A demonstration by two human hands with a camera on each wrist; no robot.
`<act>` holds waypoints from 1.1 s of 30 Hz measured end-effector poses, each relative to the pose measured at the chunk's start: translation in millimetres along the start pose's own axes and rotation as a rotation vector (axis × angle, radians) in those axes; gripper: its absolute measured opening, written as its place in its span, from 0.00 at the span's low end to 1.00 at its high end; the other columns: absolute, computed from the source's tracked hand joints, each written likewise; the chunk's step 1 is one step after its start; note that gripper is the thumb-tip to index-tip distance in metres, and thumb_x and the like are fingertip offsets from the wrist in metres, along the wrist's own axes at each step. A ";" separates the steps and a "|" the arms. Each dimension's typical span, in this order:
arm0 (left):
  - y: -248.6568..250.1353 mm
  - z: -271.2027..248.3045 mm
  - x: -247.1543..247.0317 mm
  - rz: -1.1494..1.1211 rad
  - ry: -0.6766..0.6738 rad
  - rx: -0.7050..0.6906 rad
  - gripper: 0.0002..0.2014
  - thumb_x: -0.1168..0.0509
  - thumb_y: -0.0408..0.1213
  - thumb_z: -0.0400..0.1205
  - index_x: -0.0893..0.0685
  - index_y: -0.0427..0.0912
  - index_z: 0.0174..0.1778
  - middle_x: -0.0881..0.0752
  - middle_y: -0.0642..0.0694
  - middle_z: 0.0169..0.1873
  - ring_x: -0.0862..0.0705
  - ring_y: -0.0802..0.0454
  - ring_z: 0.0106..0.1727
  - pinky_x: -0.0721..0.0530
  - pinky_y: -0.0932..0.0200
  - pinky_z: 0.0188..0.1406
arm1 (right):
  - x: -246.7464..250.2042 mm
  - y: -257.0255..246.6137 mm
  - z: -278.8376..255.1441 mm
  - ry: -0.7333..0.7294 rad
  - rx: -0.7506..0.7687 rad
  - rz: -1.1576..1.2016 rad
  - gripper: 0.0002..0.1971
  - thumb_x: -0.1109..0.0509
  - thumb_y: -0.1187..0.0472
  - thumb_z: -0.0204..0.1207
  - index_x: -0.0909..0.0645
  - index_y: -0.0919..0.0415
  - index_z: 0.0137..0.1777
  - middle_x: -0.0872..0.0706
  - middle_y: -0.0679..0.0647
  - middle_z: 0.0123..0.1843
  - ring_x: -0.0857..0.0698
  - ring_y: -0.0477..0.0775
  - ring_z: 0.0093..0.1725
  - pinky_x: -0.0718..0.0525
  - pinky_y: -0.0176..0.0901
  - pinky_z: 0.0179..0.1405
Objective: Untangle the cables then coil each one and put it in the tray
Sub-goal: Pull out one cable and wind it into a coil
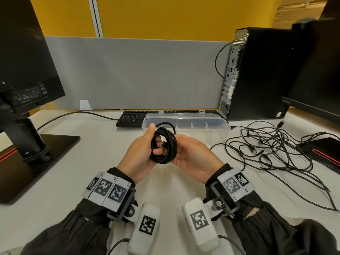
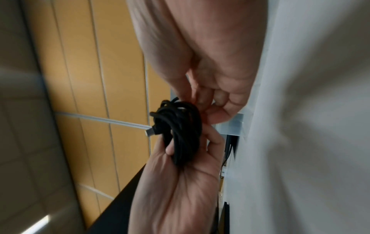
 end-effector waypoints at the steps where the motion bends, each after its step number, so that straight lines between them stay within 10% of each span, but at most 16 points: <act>1: 0.4 0.7 1.3 -0.026 0.008 0.007 0.24 0.47 0.52 0.85 0.22 0.31 0.50 0.25 0.46 0.25 0.28 0.55 0.24 0.18 0.59 0.41 | -1.4 -1.7 -1.2 -0.015 0.024 -0.026 0.20 0.38 0.54 0.81 0.25 0.66 0.68 0.12 0.61 0.53 0.13 0.60 0.56 0.20 0.49 0.58; 7: 3.9 -2.4 -1.0 0.019 0.056 0.017 0.22 0.48 0.52 0.85 0.24 0.35 0.39 0.27 0.42 0.27 0.21 0.51 0.27 0.15 0.56 0.37 | -9.2 -2.4 -7.9 -0.114 0.131 -0.208 0.29 0.26 0.74 0.68 0.33 0.46 0.59 0.12 0.55 0.45 0.13 0.51 0.48 0.21 0.47 0.53; 11: 2.1 -4.0 -4.9 0.016 0.022 0.004 0.24 0.50 0.51 0.86 0.22 0.31 0.54 0.18 0.28 0.43 0.17 0.33 0.60 0.13 0.45 0.52 | -10.5 -4.1 -8.5 -0.049 0.166 -0.163 0.19 0.29 0.71 0.74 0.31 0.49 0.53 0.13 0.54 0.41 0.13 0.50 0.44 0.21 0.47 0.52; 19: 1.2 -9.4 -14.3 -0.110 0.066 -0.078 0.20 0.51 0.49 0.87 0.24 0.39 0.39 0.25 0.50 0.20 0.24 0.59 0.23 0.12 0.53 0.43 | -14.1 -7.3 -9.6 0.134 0.380 -0.369 0.19 0.25 0.66 0.72 0.26 0.45 0.55 0.22 0.55 0.61 0.13 0.51 0.45 0.16 0.42 0.44; 22: 2.5 -9.0 -15.4 -0.144 0.087 -0.095 0.19 0.49 0.50 0.86 0.28 0.41 0.35 0.33 0.50 0.22 0.33 0.58 0.23 0.18 0.65 0.28 | -11.2 -16.1 -12.6 0.132 0.457 -0.415 0.15 0.24 0.69 0.70 0.23 0.51 0.49 0.17 0.53 0.54 0.11 0.51 0.41 0.16 0.39 0.41; 33: 3.1 -6.7 -13.4 -0.129 0.028 -0.169 0.16 0.45 0.49 0.85 0.24 0.38 0.45 0.36 0.51 0.24 0.36 0.60 0.23 0.32 0.70 0.23 | -15.7 -25.5 -18.2 0.317 0.805 -1.025 0.09 0.23 0.60 0.70 0.20 0.48 0.44 0.26 0.39 0.47 0.24 0.45 0.52 0.24 0.32 0.45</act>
Point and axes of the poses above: each hand's wrist, its own z-axis towards the middle knuckle, its own x-axis out of the back of the hand, y = z × x, the point moved 1 cm from there along z, towards the middle knuckle
